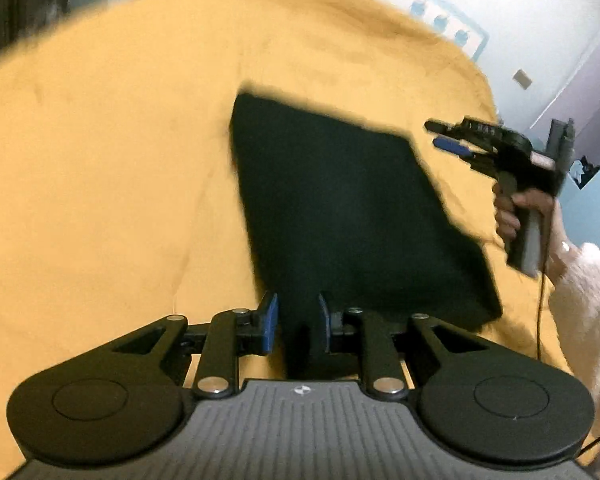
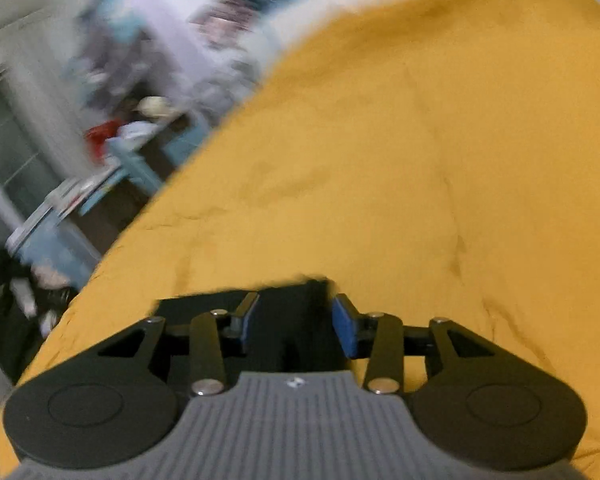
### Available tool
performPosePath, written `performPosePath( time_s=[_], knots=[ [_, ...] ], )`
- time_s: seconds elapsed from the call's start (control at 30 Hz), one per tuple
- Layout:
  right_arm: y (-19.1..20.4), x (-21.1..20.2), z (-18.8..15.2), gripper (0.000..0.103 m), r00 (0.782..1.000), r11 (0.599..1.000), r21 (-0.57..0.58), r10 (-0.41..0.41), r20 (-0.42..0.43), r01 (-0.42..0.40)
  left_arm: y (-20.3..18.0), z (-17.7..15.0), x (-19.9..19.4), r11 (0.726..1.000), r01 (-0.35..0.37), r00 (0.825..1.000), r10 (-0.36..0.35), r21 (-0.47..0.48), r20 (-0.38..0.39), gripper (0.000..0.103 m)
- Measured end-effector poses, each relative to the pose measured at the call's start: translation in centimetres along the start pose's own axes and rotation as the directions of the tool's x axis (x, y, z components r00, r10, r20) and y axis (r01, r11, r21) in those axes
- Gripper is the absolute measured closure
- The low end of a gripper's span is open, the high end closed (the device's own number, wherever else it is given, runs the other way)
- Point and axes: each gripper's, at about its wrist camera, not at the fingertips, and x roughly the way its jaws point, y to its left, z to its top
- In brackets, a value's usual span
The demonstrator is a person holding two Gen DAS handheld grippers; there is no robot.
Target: Fold small clothes
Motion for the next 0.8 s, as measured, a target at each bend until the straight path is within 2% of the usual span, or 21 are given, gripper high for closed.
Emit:
performPosePath(
  time_s=[0.07,0.2,0.3,0.4,0.53,0.67,0.73,0.8],
  knots=[
    [2.2,-1.8,-0.7,0.066,0.996,0.995,-0.029,0.093,-0.017,-0.093,-1.6,0.3,-0.5,0.999,0.026,0.999,-0.026,0.023,0.024,0.064],
    [4.3,-4.3,-3.7,0.066,0.983,0.986,-0.065,0.149,-0.105,-0.156,-2.9,-0.7,0.3,0.997,0.041,0.999,-0.044,0.066,0.03,0.064],
    [4.2,-5.8,-7.1,0.066,0.978,0.985,-0.102,0.12,-0.172,-0.139,-3.0,-1.5,2.3,0.997,0.054,0.999,-0.054,0.049,-0.007,0.064],
    [3.8,-6.5,-10.0,0.068,0.974,0.978,-0.188,0.041,-0.225,-0.085,-2.8,-2.2,3.9,0.999,0.03,0.998,-0.027,0.045,-0.052,0.064],
    [0.8,-7.7,-13.1,0.071,0.965,0.973,-0.219,0.011,-0.263,-0.071,-1.0,-3.2,4.8,1.0,0.021,0.995,-0.019,0.022,-0.099,0.064],
    [1.1,-7.7,-11.9,0.07,0.962,0.978,-0.186,0.037,-0.271,-0.09,-0.5,-3.7,4.9,1.0,0.019,0.994,-0.018,0.009,-0.108,0.064],
    [1.2,-7.8,-10.2,0.068,0.973,0.979,-0.173,0.072,-0.219,-0.111,-0.5,-3.7,4.8,1.0,0.021,0.994,-0.02,0.009,-0.11,0.064],
    [1.7,-6.7,-8.3,0.061,0.986,0.978,-0.193,0.054,-0.156,-0.084,-0.3,-3.6,5.1,1.0,0.023,0.993,-0.022,0.003,-0.113,0.064]
  ],
)
